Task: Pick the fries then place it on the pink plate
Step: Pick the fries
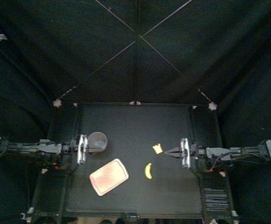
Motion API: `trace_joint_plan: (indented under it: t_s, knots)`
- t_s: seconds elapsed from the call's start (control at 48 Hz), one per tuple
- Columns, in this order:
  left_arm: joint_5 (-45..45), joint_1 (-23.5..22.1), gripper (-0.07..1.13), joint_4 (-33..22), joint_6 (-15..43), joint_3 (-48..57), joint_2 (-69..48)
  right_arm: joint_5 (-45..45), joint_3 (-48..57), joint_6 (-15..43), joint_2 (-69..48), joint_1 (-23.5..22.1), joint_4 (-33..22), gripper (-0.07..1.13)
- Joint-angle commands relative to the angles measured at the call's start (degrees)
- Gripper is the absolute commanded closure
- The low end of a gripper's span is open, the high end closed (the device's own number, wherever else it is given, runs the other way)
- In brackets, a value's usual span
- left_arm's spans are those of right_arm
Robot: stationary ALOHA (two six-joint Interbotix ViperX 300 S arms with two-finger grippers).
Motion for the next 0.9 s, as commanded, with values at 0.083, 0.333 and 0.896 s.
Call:
trace_joint_plan:
  t_s: [0.083,0.333,0.896]
  knots:
    - [1.14,0.70,1.03,1.41,0.26,-3.25,0.18,-0.09,-0.18,0.18,3.52,-0.44,0.35,1.02]
    - [1.23,1.49,1.02,1.41,0.26,-2.90,0.18,1.58,-1.58,1.41,12.13,-4.66,2.90,1.01]
    - [1.32,2.37,1.02,0.97,0.18,-2.64,0.62,13.45,-3.87,1.76,15.21,-17.31,19.25,-0.02]
